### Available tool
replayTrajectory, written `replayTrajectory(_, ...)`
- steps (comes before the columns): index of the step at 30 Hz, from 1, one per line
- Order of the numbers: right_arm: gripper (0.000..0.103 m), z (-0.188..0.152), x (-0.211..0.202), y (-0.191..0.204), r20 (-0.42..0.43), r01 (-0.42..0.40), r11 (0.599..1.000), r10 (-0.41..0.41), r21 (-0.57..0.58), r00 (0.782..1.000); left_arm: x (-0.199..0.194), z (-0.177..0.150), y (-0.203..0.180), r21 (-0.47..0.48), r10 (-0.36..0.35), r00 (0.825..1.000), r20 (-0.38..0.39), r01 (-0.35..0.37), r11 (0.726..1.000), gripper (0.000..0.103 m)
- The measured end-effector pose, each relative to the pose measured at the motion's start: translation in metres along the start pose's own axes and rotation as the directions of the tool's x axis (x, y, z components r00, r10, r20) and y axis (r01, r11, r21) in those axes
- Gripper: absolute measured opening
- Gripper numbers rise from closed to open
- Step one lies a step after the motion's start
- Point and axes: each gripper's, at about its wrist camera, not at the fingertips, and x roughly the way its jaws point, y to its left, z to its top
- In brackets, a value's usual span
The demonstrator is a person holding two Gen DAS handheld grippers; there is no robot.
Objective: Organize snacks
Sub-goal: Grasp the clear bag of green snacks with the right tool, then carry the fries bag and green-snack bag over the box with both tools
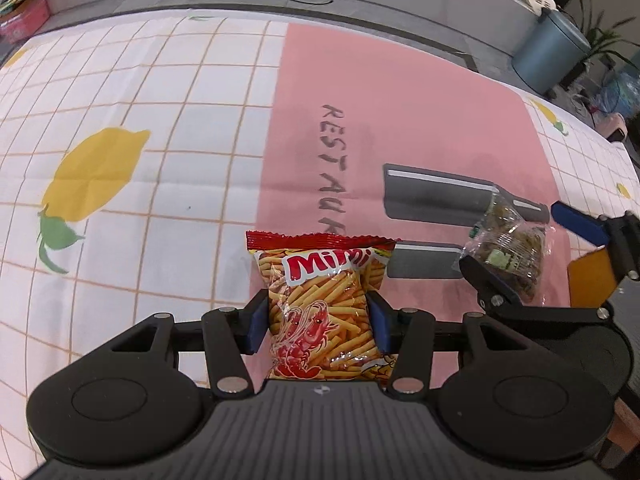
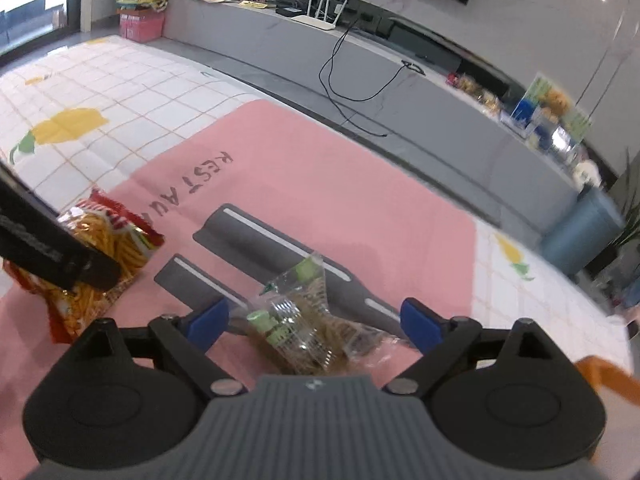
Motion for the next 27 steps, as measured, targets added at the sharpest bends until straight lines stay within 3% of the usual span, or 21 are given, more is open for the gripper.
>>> replayTrajectory(8, 0.059, -0.001, 0.006, 0.0, -0.016, -0.057, 0.998, 0.057, 0.024, 0.998, -0.001, -0.002, -0.007, 0.065, 0.024, 0.999, 0.03, -0.026, 0.998, 0.056)
replayTrajectory(16, 0.053, 0.003, -0.01, -0.002, 0.028, -0.087, 0.991, 0.085, 0.1, 0.996, -0.011, -0.006, -0.003, 0.047, 0.057, 0.997, 0.061, -0.059, 0.997, 0.052)
replayTrajectory(23, 0.053, 0.004, -0.055, -0.02, 0.15, -0.198, 0.947, 0.164, 0.251, 0.975, -0.042, -0.011, -0.008, 0.035, 0.006, 0.991, 0.132, -0.01, 0.999, 0.052)
replayTrajectory(27, 0.052, -0.001, -0.109, -0.04, 0.25, -0.241, 0.919, 0.165, 0.314, 0.954, -0.07, -0.02, -0.02, 0.017, -0.051, 0.982, 0.181, 0.049, 0.999, 0.052)
